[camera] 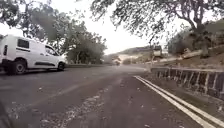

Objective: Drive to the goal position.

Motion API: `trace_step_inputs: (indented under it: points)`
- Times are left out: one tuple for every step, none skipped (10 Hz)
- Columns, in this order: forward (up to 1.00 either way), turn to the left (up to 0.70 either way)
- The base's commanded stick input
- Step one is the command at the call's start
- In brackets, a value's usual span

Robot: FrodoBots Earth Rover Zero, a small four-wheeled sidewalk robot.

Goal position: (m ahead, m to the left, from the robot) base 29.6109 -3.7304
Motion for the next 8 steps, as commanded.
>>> trace_step_inputs:
  points:
    - [1.00,0.00]
    - [1.00,0.00]
    - [1.00,0.00]
    - [1.00,0.00]
    - [1.00,0.00]
    - [1.00,0.00]
    - [1.00,0.00]
    - [1.00,0.00]
